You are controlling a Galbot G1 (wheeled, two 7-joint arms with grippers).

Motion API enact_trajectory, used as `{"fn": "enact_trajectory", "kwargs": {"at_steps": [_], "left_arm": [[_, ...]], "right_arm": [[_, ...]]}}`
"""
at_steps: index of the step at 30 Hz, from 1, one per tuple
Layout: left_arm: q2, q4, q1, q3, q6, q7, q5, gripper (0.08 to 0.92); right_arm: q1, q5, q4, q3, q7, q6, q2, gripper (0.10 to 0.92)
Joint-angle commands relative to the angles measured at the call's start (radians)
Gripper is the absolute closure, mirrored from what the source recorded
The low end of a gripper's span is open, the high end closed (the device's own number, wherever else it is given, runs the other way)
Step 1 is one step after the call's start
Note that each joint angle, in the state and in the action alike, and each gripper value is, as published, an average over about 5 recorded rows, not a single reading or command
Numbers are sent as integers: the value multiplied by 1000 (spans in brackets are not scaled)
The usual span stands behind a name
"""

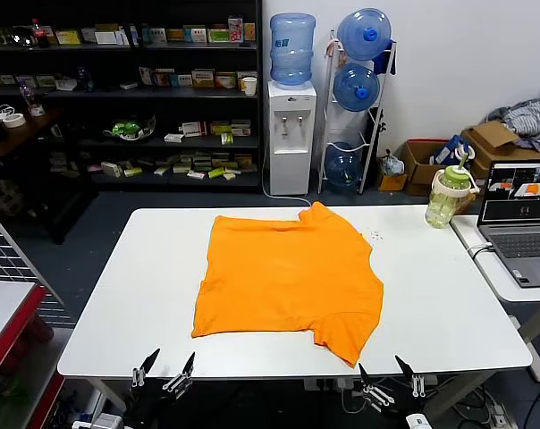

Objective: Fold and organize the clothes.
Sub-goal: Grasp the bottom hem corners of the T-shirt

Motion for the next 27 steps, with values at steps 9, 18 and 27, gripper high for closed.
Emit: {"fn": "enact_trajectory", "kwargs": {"at_steps": [9,18,27], "left_arm": [[36,59,-112,45,64,-21,-78,177],[15,209,-316,117,85,-48,-81,177],[1,255,-353,132,89,-53,-59,179]], "right_arm": [[144,-6,-62,-59,65,-74,-14,203],[261,-34,-169,-110,79,-123,10,203],[266,-54,-202,-122,73,-133,19,203]]}}
